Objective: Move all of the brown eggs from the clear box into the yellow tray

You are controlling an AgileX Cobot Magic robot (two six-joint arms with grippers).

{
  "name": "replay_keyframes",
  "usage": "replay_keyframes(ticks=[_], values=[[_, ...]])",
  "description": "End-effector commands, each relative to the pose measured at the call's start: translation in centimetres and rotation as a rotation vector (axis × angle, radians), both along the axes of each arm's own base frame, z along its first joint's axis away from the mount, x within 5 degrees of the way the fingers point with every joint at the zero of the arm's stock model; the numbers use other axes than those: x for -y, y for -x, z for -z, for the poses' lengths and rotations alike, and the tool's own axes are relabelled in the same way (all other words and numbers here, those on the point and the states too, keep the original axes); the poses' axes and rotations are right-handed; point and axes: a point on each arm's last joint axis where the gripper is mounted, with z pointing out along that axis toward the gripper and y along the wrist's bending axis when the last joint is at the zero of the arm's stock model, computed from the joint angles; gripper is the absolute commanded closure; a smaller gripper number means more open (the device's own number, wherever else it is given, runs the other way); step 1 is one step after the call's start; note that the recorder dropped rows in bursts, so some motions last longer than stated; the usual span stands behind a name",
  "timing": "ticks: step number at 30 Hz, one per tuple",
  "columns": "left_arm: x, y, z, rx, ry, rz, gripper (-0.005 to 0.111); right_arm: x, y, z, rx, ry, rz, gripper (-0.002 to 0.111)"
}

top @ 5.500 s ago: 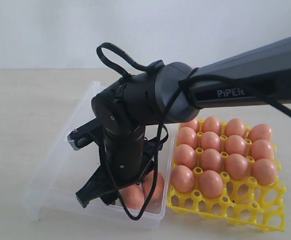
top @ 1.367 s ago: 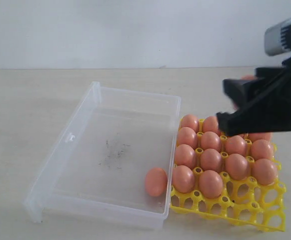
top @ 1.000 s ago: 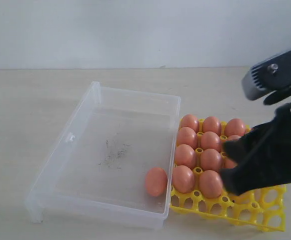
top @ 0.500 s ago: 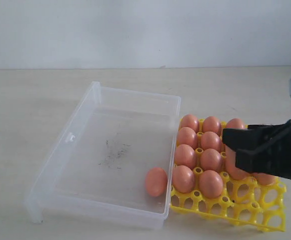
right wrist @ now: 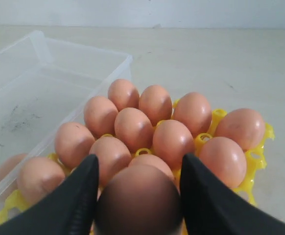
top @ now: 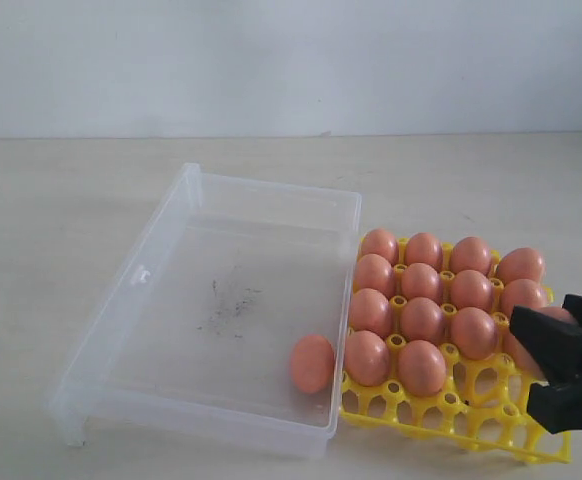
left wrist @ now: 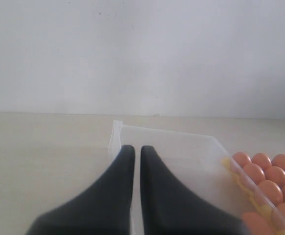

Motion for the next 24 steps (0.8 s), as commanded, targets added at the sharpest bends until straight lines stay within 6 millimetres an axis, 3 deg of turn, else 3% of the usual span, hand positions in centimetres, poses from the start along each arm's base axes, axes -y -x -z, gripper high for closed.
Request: replay_keyframes(ticks=[1,12,24], values=[[0.1,0.0,0.0,0.002,0.012,0.009,0.103,-0.3,-0.3,0.9,-0.036,0.028,-0.023,0.109],[0.1,0.0,0.0,0.002,0.012,0.009,0.103,-1.3,-2.8,2.7,-0.028,0.06,-0.04,0.109],[0.0,0.0,0.1,-0.003,0.01,0.008,0.103,-2.4,-3.0,3.8,-0.053,0.016,-0.129,0.109]])
